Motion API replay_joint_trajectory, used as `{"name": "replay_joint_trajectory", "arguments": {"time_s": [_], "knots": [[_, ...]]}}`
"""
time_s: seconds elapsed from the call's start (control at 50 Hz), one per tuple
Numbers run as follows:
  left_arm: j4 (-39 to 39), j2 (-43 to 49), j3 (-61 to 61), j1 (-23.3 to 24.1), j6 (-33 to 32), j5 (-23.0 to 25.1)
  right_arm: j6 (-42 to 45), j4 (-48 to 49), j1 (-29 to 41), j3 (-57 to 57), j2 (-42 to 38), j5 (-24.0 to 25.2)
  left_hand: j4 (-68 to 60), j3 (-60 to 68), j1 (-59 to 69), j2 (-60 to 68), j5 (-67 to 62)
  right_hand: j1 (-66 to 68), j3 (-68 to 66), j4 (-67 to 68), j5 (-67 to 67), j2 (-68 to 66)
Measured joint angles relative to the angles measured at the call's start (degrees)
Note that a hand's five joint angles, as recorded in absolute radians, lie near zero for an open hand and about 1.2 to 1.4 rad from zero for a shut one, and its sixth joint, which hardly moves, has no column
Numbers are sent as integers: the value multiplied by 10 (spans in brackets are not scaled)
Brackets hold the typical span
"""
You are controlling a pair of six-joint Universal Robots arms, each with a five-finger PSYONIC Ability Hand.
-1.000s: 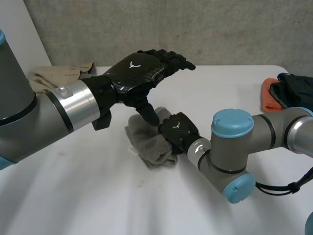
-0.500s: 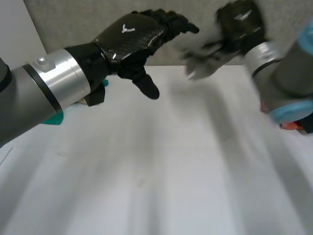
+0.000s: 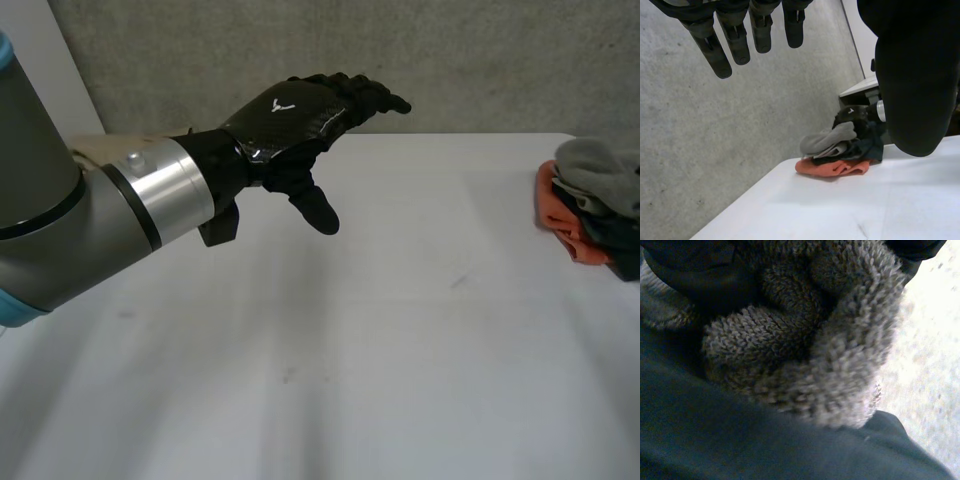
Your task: Fold the laundry.
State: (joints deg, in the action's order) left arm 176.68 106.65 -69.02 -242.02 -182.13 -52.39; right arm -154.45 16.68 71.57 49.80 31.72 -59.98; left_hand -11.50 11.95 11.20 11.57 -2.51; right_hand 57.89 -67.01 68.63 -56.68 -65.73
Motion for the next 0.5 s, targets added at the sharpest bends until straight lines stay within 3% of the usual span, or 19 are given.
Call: {"name": "replay_joint_trajectory", "arguments": {"time_s": [0.06, 0.14, 0.18, 0.24, 0.36, 0.5], "knots": [[0, 4, 0, 0, -1, 0, 35, -6, -7, 11, -5, -3, 0, 0, 0, 0, 0, -27, 79, -89, 72, 66], [0, 2, 2, 1, -1, 0, 36, -15, -8, 29, 25, -8, 0, 0, 0, 0, 0, -339, 428, -455, 316, 432], [0, 0, 4, 1, 0, 0, 17, -20, -8, 41, 53, -10, 0, 0, 0, 0, 0, -427, 522, -543, 463, 504], [0, -3, 5, 2, 0, 0, -30, -27, -8, 65, 108, -15, 0, 0, 0, 0, 0, -441, 550, -568, 542, 531], [0, -8, 5, 14, 1, -1, -100, -57, -15, 129, 211, -36, 0, 0, 0, 0, 0, -441, 550, -568, 543, 531], [-2, -13, -1, 22, 4, -1, -101, -166, -70, 147, 301, -106, 0, 0, 0, 0, 0, -441, 550, -568, 543, 531]]}}
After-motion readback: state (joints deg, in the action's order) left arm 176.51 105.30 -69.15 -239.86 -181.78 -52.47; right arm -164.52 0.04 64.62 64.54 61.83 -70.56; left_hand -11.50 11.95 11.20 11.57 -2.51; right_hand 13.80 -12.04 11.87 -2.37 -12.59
